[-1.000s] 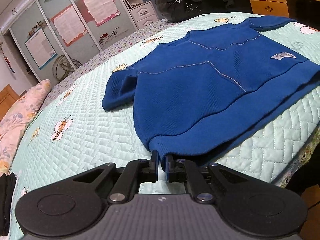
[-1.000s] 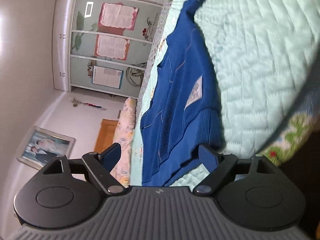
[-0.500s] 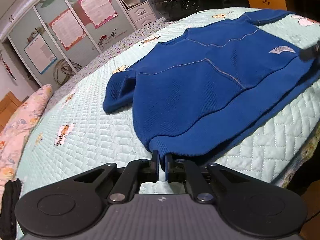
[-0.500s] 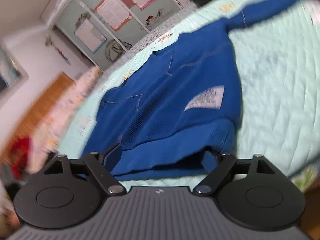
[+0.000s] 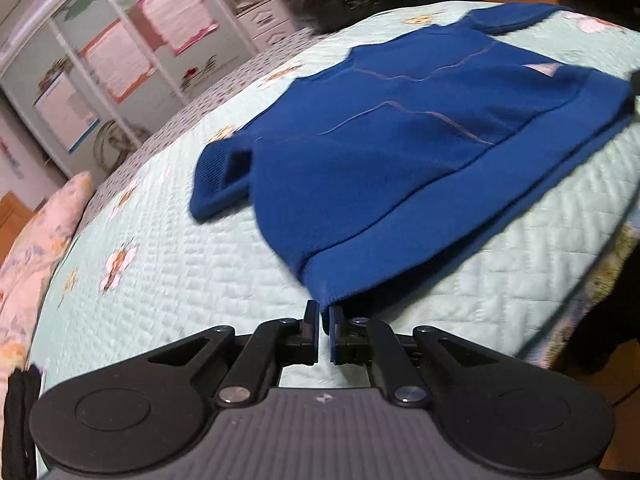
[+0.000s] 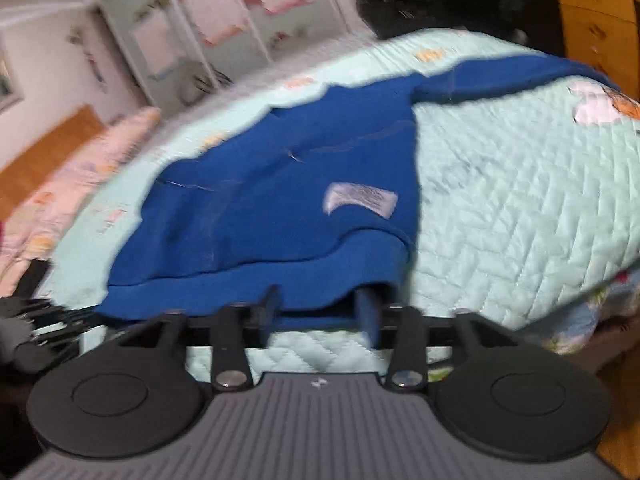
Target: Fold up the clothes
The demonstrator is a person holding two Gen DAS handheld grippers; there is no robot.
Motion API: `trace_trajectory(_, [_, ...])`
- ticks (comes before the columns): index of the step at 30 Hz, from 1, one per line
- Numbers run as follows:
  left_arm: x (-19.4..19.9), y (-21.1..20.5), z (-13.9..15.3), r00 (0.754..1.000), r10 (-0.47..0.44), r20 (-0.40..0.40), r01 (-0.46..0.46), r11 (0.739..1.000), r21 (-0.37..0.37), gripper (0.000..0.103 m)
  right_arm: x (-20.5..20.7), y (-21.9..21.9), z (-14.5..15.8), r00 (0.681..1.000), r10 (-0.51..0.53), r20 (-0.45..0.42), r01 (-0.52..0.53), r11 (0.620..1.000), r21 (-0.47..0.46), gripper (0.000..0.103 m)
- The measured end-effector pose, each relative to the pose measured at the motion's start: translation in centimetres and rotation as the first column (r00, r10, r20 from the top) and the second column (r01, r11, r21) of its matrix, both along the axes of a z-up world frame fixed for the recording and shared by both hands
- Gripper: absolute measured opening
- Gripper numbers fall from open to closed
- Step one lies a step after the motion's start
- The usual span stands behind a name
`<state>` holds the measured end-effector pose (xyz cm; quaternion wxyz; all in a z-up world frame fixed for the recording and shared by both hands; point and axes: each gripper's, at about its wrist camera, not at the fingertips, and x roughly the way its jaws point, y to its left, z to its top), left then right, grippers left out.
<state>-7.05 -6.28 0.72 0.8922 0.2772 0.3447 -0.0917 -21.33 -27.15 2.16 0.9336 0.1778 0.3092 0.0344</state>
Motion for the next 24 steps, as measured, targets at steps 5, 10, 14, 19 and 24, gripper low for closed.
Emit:
trace_trajectory(5, [0.2, 0.1, -0.3, 1.0, -0.002, -0.018, 0.002, 1.0, -0.01, 0.007, -0.2, 0.4, -0.1, 0.999, -0.023, -0.042, 0.013, 0.977, -0.214, 0.06])
trace_trajectory(10, [0.1, 0.1, -0.1, 1.0, 0.001, -0.014, -0.001, 1.0, -0.012, 0.007, 1.4, 1.4, -1.6, 0.995, -0.023, -0.098, -0.012, 0.939, -0.342, 0.06])
trace_trajectory(14, [0.2, 0.2, -0.1, 1.0, 0.0, -0.014, 0.0, 1.0, -0.008, 0.007, 2.3, 1.7, -2.1, 0.997, -0.05, -0.062, 0.019, 0.907, -0.42, 0.06])
trace_trajectory(19, [0.3, -0.1, -0.4, 1.0, -0.003, -0.021, 0.003, 1.0, 0.004, 0.007, 3.3, 2.5, -2.4, 0.999, -0.021, -0.043, -0.001, 0.888, -0.459, 0.054])
trace_trajectory(24, [0.5, 0.2, -0.2, 0.999, 0.017, -0.041, -0.018, 1.0, -0.015, 0.007, 4.5, 3.8, -2.6, 1.0, -0.005, -0.028, -0.012, 0.838, -0.545, 0.009])
